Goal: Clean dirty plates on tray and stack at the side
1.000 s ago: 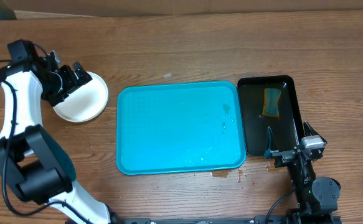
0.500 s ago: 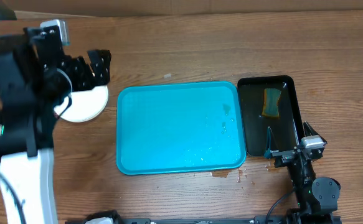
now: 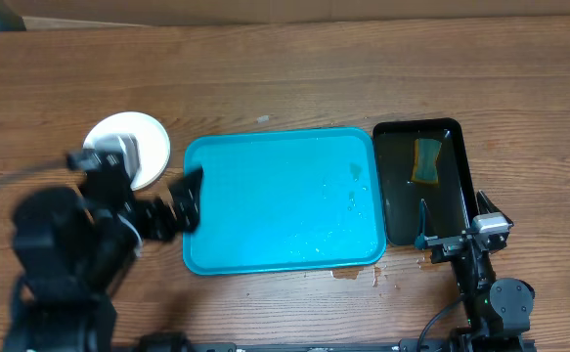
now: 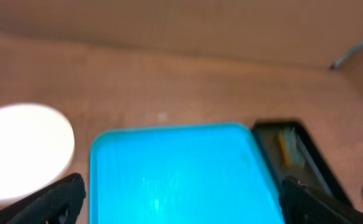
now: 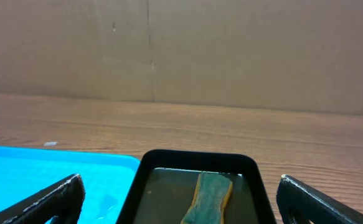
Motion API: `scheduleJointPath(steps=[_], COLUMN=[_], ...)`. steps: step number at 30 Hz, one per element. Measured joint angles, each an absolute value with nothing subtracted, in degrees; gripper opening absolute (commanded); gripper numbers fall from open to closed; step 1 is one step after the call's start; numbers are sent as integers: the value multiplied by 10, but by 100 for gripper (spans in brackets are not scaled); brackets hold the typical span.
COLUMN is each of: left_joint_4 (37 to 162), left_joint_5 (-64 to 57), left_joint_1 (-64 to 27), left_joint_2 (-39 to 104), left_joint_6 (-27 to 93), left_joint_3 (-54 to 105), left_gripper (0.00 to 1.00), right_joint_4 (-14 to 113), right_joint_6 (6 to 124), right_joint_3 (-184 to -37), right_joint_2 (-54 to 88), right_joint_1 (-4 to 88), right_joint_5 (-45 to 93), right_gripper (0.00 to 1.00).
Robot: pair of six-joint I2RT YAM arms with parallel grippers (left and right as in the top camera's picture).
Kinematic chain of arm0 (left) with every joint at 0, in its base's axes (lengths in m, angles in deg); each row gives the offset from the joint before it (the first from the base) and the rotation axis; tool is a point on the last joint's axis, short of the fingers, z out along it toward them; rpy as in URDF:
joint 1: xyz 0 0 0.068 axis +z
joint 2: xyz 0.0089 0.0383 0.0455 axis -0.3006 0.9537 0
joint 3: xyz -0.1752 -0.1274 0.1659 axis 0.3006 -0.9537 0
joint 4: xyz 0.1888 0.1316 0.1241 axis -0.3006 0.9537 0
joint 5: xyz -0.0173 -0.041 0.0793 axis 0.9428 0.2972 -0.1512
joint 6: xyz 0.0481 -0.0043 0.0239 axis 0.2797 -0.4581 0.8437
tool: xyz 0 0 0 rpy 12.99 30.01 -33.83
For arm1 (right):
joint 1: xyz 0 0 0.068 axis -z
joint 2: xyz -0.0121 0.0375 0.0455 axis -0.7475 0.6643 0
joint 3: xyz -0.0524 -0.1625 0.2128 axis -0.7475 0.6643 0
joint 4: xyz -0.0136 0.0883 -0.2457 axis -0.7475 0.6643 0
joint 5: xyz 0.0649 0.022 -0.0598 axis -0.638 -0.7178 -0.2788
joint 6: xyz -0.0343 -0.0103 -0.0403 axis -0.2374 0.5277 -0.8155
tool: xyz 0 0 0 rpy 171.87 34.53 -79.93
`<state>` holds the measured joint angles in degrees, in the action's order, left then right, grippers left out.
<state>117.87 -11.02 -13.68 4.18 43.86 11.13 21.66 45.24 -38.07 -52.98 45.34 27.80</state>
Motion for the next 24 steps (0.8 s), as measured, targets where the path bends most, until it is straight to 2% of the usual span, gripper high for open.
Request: scheduleJointPath(steps=[3,8,18,21,24], left_joint_4=[1175,1074,595,522,500], left_joint_5=[-110,-110,-130,-168,-215], left_joint_1=[-137,-137,-137,-137,-137], left_joint_2=[-31,-161,-345,-372,-381], left_joint_6=[438,439,433,412,387], left_joint_3=[8,-154,-371,-403,-431], left_gripper=[100,100,100,100,100], right_joint_4=[217,217,216,216,216], right_joint_6=[453,453,452,452,452], right_joint_3=[-381,-381,-381,-381,-381], right_joint_2=[-530,-530,-530,-530,-530], right_joint_1=[453,453,453,453,453], right_joint_5=[278,278,278,278,278], right_gripper=[100,100,100,100,100])
